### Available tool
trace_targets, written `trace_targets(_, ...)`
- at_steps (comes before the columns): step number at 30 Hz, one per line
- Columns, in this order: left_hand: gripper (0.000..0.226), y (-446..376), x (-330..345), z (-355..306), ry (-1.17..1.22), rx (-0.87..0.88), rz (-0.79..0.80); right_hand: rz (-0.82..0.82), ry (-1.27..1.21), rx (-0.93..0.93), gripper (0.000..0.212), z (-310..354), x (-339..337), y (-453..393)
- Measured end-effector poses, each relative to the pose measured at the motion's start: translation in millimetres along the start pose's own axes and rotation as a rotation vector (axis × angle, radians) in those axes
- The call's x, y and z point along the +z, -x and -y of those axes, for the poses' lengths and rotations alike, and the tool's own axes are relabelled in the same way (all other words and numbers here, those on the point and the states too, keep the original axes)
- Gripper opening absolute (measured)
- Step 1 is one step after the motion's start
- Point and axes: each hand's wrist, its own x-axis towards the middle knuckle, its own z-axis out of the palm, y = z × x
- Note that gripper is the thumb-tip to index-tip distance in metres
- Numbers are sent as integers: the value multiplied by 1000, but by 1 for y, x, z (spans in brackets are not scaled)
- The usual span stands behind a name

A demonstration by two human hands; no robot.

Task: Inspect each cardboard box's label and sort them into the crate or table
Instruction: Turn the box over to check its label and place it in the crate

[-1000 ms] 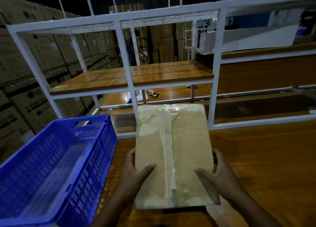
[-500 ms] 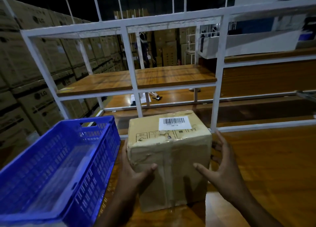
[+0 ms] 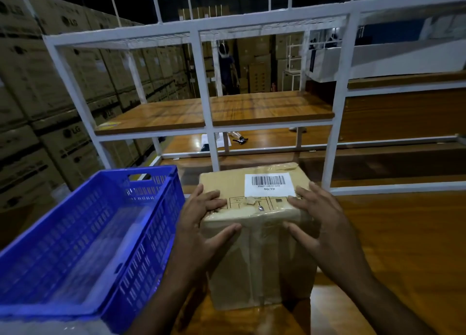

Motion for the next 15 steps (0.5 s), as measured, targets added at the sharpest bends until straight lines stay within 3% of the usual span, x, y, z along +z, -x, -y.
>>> trace_targets(5,52,-1,1,-1,-6,0,-8,-17,-17,9,53,-1,5,0)
trace_targets(8,75,7,1,0,-1,-46,0,-2,-6,-10,54,-1,3,-1)
trace_targets(10,88,23,4,0,182,-215,-11,15,37,-36,57,1,1,-7)
trace_targets(12,72,45,12,7,379,-364,-25,17,127,-65,58,4,0,-16)
trace_targets(13,66,55,17,13,392,-428,-25,20,170,-76,57,6,0,-21)
trace_targets(15,79,78,33,57,389,-583,11,41,200,-122,50,12,0,-28)
